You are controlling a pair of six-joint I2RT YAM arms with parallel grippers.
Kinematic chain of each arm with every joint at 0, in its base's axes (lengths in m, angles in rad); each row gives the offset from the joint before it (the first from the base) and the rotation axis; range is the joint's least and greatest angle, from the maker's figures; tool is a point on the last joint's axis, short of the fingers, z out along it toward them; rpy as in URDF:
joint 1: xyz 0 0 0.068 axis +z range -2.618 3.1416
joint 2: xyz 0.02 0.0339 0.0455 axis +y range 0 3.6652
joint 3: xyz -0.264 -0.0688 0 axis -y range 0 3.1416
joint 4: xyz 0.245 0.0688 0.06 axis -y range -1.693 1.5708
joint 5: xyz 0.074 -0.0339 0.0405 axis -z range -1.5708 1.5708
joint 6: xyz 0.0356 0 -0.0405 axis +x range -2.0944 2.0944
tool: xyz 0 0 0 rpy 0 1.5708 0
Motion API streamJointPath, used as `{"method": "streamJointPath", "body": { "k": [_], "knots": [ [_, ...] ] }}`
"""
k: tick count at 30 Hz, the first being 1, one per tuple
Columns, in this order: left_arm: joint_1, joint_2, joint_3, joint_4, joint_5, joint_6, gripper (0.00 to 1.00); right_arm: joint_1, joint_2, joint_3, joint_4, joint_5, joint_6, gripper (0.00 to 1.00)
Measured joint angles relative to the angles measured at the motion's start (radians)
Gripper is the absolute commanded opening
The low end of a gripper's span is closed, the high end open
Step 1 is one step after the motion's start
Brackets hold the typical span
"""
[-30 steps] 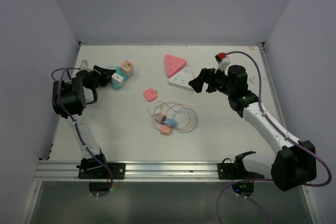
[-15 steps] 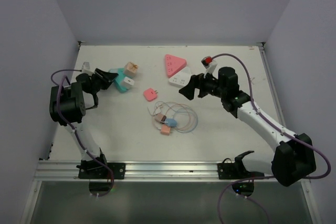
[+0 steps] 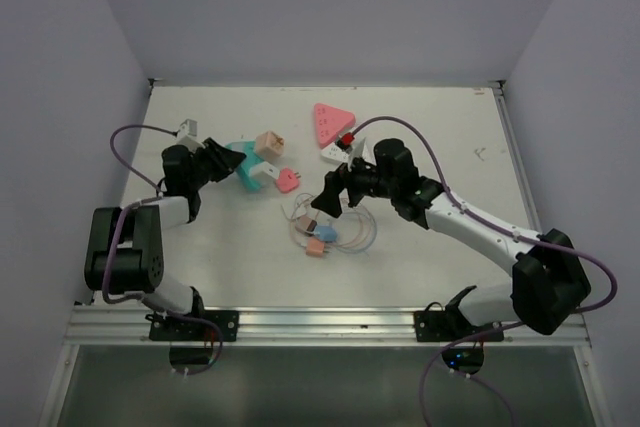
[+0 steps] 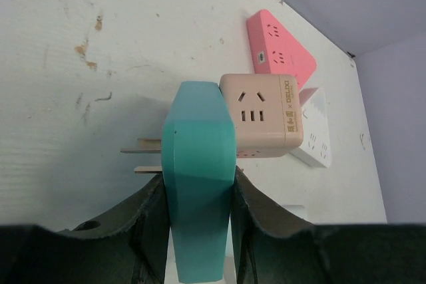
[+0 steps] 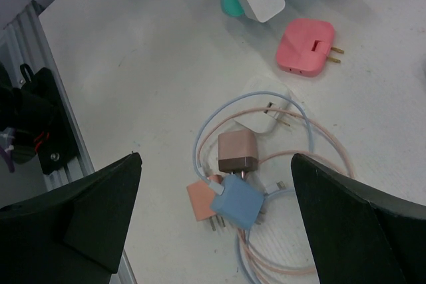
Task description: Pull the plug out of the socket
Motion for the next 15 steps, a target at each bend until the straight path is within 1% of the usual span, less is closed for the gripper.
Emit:
{"method": "streamJointPath", "body": {
  "k": [7,12,15],
  "knots": [
    [-0.081,-0.248,-0.023,-0.188,-0.028,0.094,0.0,0.093,0.115,0.06,0.004,0.04,-0.071,0.99],
    [-0.137,-0.346,-0.023,-0.313,-0.031,0.138,0.0,0.144,0.18,0.116,0.003,0.068,-0.117,0.99],
    [-0.155,-0.378,-0.023,-0.372,-0.031,0.156,0.0,0.163,0.202,0.145,0.004,0.085,-0.137,0.98]
  ]
}}
